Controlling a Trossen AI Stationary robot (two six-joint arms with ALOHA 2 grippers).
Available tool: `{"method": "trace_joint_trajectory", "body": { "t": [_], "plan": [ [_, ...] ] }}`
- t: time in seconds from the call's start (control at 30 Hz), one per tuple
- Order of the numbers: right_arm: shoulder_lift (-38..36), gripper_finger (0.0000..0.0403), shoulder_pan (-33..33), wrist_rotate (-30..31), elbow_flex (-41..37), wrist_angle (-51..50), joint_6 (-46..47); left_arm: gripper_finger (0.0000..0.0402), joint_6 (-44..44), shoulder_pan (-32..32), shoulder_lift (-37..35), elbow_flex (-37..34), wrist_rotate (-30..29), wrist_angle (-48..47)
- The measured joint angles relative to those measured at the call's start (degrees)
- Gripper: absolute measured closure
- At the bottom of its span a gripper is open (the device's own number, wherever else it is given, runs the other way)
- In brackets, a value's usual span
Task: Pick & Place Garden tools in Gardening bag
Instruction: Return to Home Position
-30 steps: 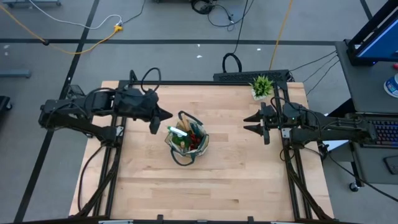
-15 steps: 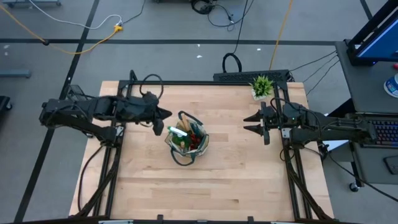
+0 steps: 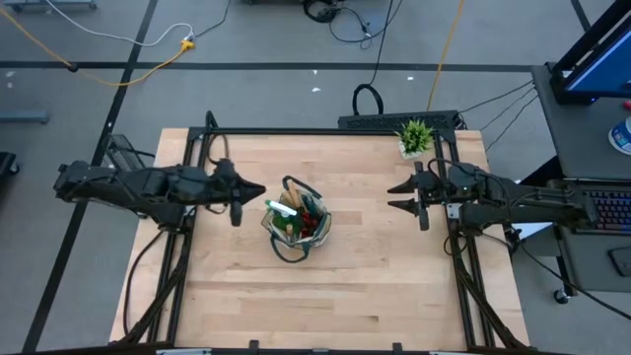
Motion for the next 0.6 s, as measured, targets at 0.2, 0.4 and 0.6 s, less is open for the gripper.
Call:
{"method": "trace_joint_trajectory", "body": {
  "t": [0.2,0.4,0.6],
  "plan": [
    [-3.26,0.0248,0.00,0.01,0.00,-2.08,-2.14,0.0371,3.00,-1.17,-10.03,-8.55,0.13,4.10],
    [-8.22,0.0248,0.00,3.98,0.00,-6.07,-3.40,0.0371,5.25,-3.93,-19.56,-14.86,0.17,5.08],
    [-13.35,0.0248,-0.02,6.04,0.00,-7.97,-3.68,0.0371,9.09,-6.61,-28.62,-18.85,0.17,4.99]
  ]
}}
